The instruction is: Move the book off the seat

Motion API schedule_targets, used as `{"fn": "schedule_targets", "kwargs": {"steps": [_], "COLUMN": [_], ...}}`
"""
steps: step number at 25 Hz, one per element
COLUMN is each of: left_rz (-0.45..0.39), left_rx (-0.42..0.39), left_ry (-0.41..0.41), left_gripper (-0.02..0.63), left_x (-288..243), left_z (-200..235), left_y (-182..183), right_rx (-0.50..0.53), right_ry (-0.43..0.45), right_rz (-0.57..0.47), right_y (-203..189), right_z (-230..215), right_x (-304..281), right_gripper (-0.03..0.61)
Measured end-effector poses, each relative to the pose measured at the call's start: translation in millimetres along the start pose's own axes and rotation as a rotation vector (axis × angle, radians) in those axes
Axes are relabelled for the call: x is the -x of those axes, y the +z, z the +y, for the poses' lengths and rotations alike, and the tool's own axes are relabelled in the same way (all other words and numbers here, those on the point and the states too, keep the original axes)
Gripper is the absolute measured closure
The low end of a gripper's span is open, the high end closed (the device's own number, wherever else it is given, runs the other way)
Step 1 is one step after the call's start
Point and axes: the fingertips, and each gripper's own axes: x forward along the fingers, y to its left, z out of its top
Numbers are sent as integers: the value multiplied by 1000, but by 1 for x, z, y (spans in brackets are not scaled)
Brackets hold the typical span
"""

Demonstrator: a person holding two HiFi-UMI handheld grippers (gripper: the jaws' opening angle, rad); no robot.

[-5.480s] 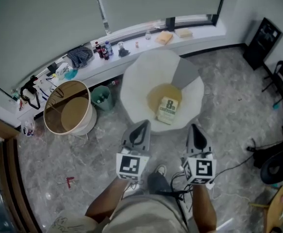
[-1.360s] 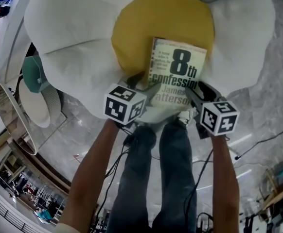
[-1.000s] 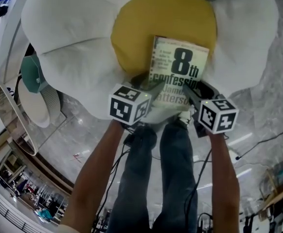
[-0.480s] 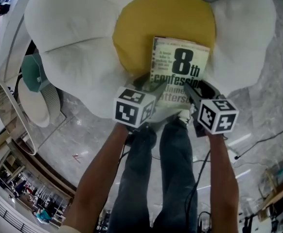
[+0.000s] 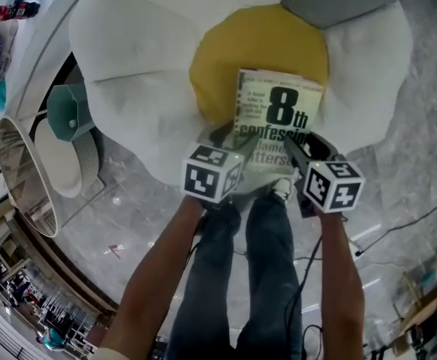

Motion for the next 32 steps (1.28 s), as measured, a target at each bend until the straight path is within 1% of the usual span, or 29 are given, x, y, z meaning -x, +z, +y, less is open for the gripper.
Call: {"fn": "schedule_targets", "kwargs": {"steps": [6, 8, 13, 18, 26, 30, 32], "left_rz": [-35, -54, -122, -177, -302, -368, -412], "left_rx": [-36, -34, -26, -19, -11, -18, -14], "left_ry": [26, 32, 57, 89, 150, 178, 193], "left_gripper": [357, 357, 357, 357, 357, 357, 357], "left_x": [44, 63, 113, 164, 271, 331, 363], "left_z": [-6, -8, -7, -19, -29, -45, -53], "left_y": [31, 43, 82, 113, 173, 195, 208], "right_rx": [32, 48, 98, 136, 221, 222, 248], "right_ry": [14, 17, 26, 51, 92, 128, 141], "right_rz": [-35, -51, -95, -129, -212, -269, -290], "right_y": [31, 46, 95, 130, 203, 233, 249], "right_z": [31, 45, 83, 119, 198, 241, 264], "right_x": [29, 41, 66, 103, 166, 212, 236], "right_gripper": [360, 371, 371, 371, 371, 371, 371]}}
